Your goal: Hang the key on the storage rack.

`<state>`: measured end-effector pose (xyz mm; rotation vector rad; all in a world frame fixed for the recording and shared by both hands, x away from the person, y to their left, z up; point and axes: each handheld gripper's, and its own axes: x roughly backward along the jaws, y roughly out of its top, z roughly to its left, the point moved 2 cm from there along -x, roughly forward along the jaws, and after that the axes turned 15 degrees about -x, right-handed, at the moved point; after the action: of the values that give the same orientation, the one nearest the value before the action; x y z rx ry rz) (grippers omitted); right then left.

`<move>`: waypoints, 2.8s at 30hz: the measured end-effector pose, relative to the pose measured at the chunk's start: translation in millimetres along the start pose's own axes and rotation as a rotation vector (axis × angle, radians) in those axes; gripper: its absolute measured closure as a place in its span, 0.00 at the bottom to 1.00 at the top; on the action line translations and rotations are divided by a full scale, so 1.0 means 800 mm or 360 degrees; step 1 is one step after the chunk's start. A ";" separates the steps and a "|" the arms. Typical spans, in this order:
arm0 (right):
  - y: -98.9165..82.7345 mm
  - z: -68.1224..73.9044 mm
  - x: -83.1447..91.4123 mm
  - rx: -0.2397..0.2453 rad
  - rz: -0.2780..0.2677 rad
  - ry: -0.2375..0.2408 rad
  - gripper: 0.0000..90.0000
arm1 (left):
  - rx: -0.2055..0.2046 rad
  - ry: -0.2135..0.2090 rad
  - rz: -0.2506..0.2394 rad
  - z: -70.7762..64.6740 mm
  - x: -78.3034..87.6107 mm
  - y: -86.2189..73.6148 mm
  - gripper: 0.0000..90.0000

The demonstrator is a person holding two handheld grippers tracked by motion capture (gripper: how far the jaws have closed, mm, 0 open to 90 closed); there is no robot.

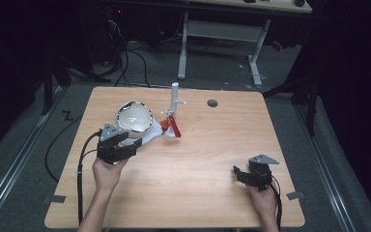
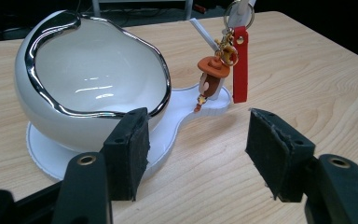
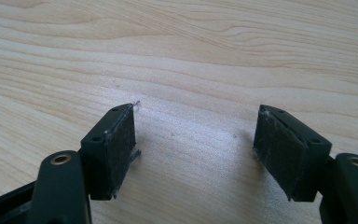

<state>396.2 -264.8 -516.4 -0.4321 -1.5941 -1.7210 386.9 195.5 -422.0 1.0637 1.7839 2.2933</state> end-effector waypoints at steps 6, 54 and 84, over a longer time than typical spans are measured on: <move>0.000 0.000 0.000 0.0000 0.0000 0.0000 0.33 | 0.0014 0.0002 -0.0007 0.000 0.005 -0.004 0.43; 0.000 0.000 0.000 -0.0001 0.0000 -0.0001 0.33 | 0.0098 0.0046 -0.0048 0.002 0.041 -0.039 0.40; 0.000 0.000 0.000 -0.0002 0.0000 -0.0002 0.33 | 0.0141 0.0059 -0.0026 -0.002 0.050 -0.066 0.40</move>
<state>396.2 -264.6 -516.4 -0.4337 -1.5940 -1.7220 336.5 228.8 -449.0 1.0212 1.9175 2.2589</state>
